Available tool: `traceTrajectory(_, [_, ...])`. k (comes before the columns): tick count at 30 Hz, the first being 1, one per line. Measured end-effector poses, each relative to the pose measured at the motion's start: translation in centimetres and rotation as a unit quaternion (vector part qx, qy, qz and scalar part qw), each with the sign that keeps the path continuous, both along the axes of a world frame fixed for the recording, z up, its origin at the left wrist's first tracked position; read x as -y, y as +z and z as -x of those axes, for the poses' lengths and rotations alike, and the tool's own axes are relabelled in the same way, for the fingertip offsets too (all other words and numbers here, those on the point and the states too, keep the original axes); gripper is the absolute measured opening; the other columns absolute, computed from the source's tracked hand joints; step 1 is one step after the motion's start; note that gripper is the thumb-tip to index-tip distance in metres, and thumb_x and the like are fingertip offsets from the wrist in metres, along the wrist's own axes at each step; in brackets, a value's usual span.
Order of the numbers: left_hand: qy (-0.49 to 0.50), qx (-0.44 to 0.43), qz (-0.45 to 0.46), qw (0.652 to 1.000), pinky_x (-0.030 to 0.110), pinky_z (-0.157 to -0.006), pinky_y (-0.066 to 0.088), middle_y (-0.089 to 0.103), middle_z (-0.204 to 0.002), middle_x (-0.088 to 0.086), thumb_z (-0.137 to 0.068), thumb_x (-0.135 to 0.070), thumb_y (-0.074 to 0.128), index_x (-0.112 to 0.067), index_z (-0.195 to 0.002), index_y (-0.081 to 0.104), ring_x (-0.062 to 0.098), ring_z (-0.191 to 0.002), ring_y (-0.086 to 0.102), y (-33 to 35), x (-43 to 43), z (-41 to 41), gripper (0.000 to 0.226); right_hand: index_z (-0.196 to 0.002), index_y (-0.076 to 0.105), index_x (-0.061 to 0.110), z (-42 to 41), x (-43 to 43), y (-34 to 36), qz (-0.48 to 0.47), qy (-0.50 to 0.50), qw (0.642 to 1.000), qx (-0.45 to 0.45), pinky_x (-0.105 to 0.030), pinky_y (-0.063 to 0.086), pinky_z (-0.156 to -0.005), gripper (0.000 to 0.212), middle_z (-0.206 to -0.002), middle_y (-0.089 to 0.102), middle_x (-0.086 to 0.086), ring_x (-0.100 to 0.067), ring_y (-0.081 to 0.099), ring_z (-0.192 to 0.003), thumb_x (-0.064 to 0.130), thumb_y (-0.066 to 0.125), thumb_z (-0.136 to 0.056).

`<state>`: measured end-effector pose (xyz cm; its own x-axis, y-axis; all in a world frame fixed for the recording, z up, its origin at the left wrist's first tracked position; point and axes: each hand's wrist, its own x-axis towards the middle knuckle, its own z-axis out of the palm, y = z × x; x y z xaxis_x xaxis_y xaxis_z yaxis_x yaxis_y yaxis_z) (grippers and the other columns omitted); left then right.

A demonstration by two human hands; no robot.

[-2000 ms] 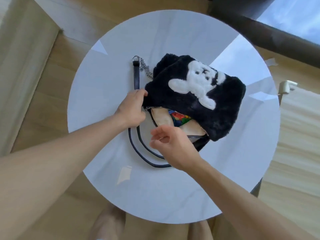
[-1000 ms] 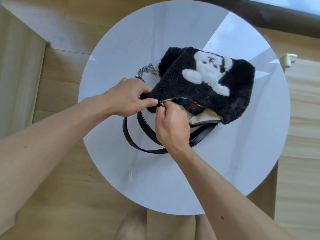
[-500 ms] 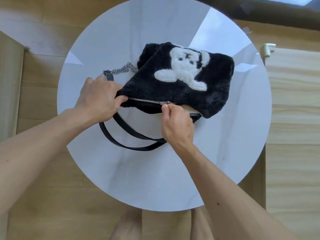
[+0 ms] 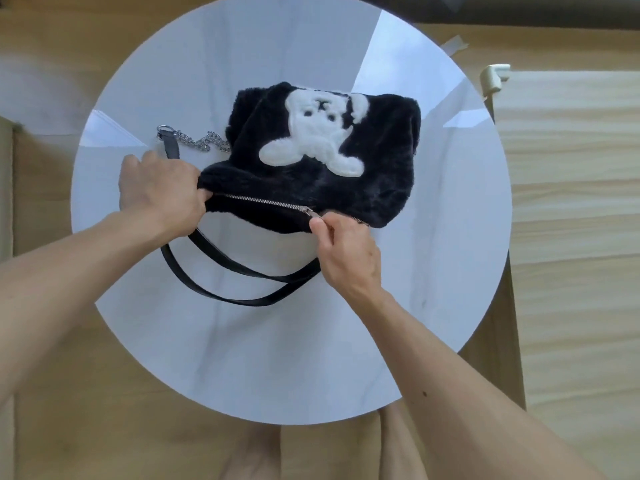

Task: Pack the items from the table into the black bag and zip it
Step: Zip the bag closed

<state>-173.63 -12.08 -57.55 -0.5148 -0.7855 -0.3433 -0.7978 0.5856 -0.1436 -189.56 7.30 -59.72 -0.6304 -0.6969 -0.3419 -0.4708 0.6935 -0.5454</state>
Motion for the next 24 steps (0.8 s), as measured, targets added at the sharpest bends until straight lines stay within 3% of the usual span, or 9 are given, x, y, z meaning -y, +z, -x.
traceTrajectory(2, [0.014, 0.018, -0.011, 1.0, 0.042, -0.079, 0.034, 0.052, -0.078, 0.013, -0.094, -0.034, 0.051, -0.016, -0.08, 0.063, 0.032, -0.087, 0.044, -0.1, -0.1, 0.0, 0.026, -0.07, 0.043, 0.024, 1.1, -1.4, -0.4, 0.03, -0.059, 0.998, 0.008, -0.033, 0.041, -0.057, 0.034, -0.064, 0.048, 0.009, -0.016, 0.048, -0.062, 0.049, 0.054, -0.09])
traceTrajectory(4, [0.006, 0.017, 0.004, 1.0, 0.044, -0.08, 0.036, 0.058, -0.091, 0.019, -0.092, -0.033, 0.055, -0.009, -0.091, 0.066, 0.035, -0.091, 0.047, -0.4, -0.3, 0.1, 0.026, -0.091, 0.044, 0.025, 2.7, -3.3, -1.2, 0.049, -0.147, 0.988, -0.019, -0.032, 0.045, -0.065, 0.03, -0.086, 0.05, 0.013, -0.013, 0.052, -0.079, 0.044, 0.067, -0.083])
traceTrajectory(7, [-0.012, -0.094, 0.04, 0.995, 0.049, -0.082, 0.039, 0.052, -0.113, 0.024, -0.081, -0.026, 0.069, -0.004, -0.111, 0.058, 0.042, -0.104, 0.047, -0.5, -1.5, 1.1, 0.039, -0.133, 0.036, 0.024, 5.4, -5.4, -2.5, 0.034, -0.228, 0.97, 0.072, -0.034, 0.047, -0.091, 0.07, -0.127, 0.042, 0.006, -0.014, 0.048, -0.115, 0.03, 0.078, -0.078])
traceTrajectory(9, [-0.084, -0.18, 0.026, 0.98, 0.051, -0.085, 0.04, 0.05, -0.115, 0.02, -0.075, -0.023, 0.072, -0.008, -0.116, 0.053, 0.04, -0.105, 0.045, -0.3, -3.0, 2.6, 0.047, -0.145, 0.032, 0.025, 6.6, -5.5, -3.1, 0.027, -0.224, 0.961, 0.163, -0.032, 0.043, -0.102, 0.08, -0.139, 0.04, 0.006, -0.01, 0.044, -0.125, 0.027, 0.079, -0.08])
traceTrajectory(11, [-0.161, -0.209, -0.002, 0.965, 0.048, -0.086, 0.042, 0.05, -0.113, 0.014, -0.073, -0.028, 0.074, -0.011, -0.12, 0.052, 0.036, -0.104, 0.046, -0.4, -4.8, 4.3, 0.054, -0.133, 0.049, 0.026, 7.5, -5.0, -3.4, 0.032, -0.203, 0.957, 0.205, -0.033, 0.043, -0.106, 0.057, -0.137, 0.046, 0.01, -0.005, 0.046, -0.125, 0.03, 0.076, -0.083])
traceTrajectory(14, [-0.178, -0.197, -0.009, 0.964, 0.044, -0.085, 0.043, 0.05, -0.114, 0.01, -0.072, -0.035, 0.075, -0.013, -0.124, 0.051, 0.032, -0.104, 0.046, -1.2, -6.6, 6.5, 0.062, -0.115, 0.066, 0.024, 9.0, -4.1, -2.8, 0.078, -0.198, 0.948, 0.236, -0.032, 0.047, -0.103, 0.027, -0.122, 0.065, 0.01, -0.005, 0.058, -0.117, 0.026, 0.068, -0.088])
traceTrajectory(18, [-0.151, -0.157, -0.013, 0.976, 0.043, -0.087, 0.041, 0.051, -0.118, 0.011, -0.075, -0.038, 0.077, -0.012, -0.128, 0.05, 0.031, -0.108, 0.046, -2.2, -6.9, 7.8, 0.064, -0.104, 0.069, 0.013, 10.5, -3.5, -0.5, 0.167, -0.168, 0.927, 0.29, -0.008, 0.046, -0.072, 0.02, -0.084, 0.071, 0.013, 0.002, 0.064, -0.078, 0.012, 0.053, -0.091])
traceTrajectory(21, [-0.15, -0.162, 0.003, 0.975, 0.042, -0.086, 0.038, 0.056, -0.112, 0.009, -0.078, -0.029, 0.075, -0.012, -0.117, 0.055, 0.03, -0.105, 0.05, -2.4, -6.9, 8.6, 0.048, -0.091, 0.054, -0.001, 11.7, -3.5, 1.2, 0.168, -0.14, 0.942, 0.253, -0.023, 0.046, -0.061, 0.019, -0.069, 0.055, 0.0, -0.011, 0.054, -0.063, 0.017, 0.051, -0.087])
traceTrajectory(24, [-0.129, -0.178, -0.01, 0.975, 0.041, -0.086, 0.036, 0.063, -0.102, 0.006, -0.082, -0.019, 0.069, -0.013, -0.103, 0.059, 0.029, -0.101, 0.054, -2.1, -6.5, 9.4, 0.024, -0.087, 0.052, 0.012, 12.5, -3.5, 1.7, 0.082, -0.135, 0.97, 0.183, -0.036, 0.047, -0.06, 0.019, -0.071, 0.062, -0.003, -0.019, 0.056, -0.062, 0.03, 0.053, -0.085])
